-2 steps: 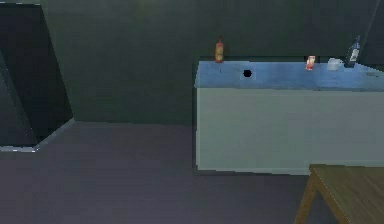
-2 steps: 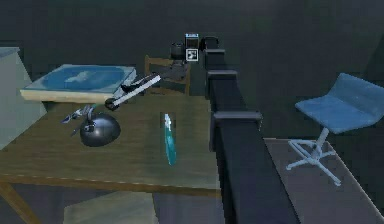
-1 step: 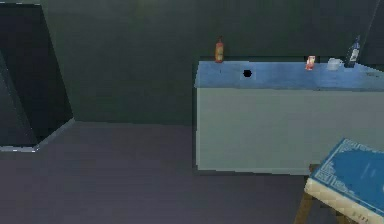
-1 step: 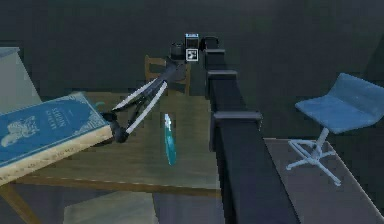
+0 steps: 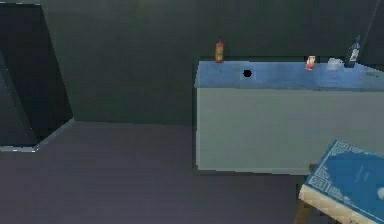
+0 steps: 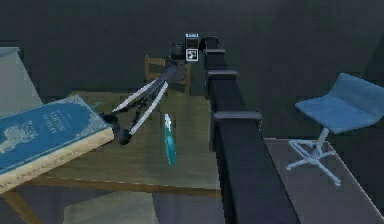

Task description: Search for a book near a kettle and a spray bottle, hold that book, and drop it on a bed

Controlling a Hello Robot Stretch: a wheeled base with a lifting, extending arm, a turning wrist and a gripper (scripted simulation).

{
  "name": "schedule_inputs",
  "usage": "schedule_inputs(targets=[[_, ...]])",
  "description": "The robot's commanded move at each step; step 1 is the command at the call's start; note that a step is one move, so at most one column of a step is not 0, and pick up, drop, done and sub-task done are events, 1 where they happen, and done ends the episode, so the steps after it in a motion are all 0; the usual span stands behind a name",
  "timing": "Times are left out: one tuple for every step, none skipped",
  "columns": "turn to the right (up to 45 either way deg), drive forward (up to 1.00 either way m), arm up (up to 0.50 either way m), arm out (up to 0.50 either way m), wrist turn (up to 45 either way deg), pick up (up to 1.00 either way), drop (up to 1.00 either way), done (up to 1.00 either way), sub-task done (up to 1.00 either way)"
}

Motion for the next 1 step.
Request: schedule_inputs(targets=[[0.0, 0.0, 0.0, -0.42, 0.0, 0.0, 0.0, 0.0, 0.0]])
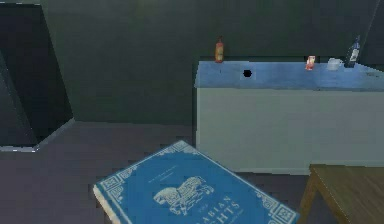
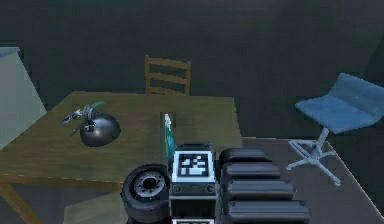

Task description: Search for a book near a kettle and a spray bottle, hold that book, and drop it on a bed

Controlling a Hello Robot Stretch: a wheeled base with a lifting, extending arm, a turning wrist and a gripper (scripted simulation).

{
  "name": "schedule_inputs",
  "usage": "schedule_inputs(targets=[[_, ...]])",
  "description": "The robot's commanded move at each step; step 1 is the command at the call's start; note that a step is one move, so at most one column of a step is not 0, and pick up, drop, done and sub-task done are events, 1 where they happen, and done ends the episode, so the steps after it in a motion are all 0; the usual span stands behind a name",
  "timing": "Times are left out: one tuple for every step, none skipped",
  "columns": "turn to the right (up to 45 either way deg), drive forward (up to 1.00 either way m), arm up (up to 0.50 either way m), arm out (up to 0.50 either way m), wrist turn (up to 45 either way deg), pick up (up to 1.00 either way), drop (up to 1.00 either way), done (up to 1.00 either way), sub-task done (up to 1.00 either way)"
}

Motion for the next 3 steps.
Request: schedule_inputs(targets=[[-45.0, 0.0, 0.0, 0.0, 0.0, 0.0, 0.0, 0.0, 0.0], [-45.0, 0.0, 0.0, 0.0, 0.0, 0.0, 0.0, 0.0, 0.0], [-33.0, 0.0, 0.0, 0.0, 0.0, 0.0, 0.0, 0.0, 0.0]])
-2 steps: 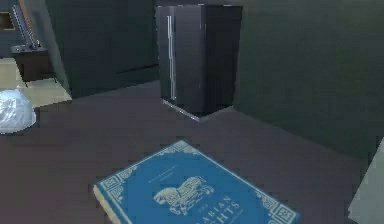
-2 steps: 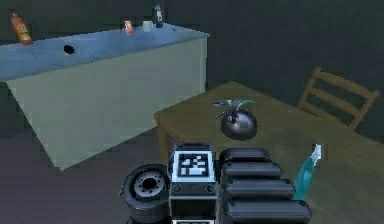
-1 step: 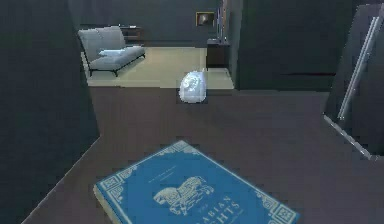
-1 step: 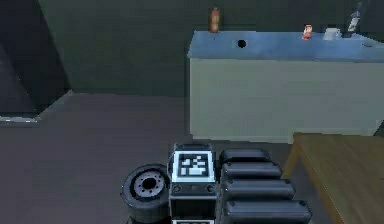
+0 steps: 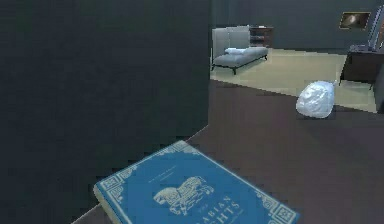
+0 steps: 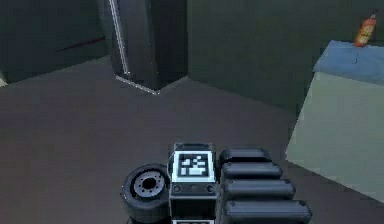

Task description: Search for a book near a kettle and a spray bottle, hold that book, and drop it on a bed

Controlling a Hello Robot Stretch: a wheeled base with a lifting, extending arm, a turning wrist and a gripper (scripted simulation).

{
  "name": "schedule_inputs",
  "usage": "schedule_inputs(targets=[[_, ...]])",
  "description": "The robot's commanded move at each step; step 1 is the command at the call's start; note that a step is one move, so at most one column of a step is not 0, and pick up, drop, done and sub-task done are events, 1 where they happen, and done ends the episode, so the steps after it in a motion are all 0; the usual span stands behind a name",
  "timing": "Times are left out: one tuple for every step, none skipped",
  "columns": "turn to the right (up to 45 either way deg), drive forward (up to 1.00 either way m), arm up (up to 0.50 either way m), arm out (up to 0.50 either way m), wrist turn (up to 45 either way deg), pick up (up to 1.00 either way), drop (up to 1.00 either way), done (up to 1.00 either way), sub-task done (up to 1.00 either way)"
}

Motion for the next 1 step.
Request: schedule_inputs(targets=[[0.0, 0.3, 0.0, 0.0, 0.0, 0.0, 0.0, 0.0, 0.0]])
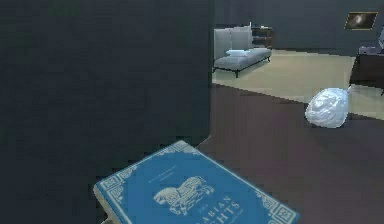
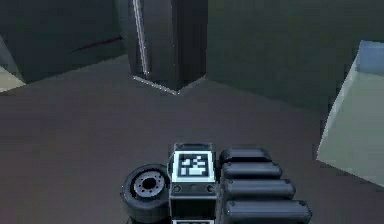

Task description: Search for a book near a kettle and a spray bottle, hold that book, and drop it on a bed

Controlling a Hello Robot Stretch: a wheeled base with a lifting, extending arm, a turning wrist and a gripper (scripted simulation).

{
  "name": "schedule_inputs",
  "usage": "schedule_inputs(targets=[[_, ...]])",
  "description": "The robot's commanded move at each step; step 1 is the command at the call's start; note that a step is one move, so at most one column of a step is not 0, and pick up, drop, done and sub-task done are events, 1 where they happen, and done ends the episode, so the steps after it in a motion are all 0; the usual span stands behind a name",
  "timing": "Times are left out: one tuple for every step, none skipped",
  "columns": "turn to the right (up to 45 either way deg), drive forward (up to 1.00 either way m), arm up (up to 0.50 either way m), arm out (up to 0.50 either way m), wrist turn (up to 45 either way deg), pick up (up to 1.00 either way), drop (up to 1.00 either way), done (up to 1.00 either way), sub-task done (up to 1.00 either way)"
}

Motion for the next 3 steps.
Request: schedule_inputs(targets=[[21.0, 0.0, 0.0, 0.0, 0.0, 0.0, 0.0, 0.0, 0.0], [0.0, 1.0, 0.0, 0.0, 0.0, 0.0, 0.0, 0.0, 0.0], [0.0, 1.0, 0.0, 0.0, 0.0, 0.0, 0.0, 0.0, 0.0]])
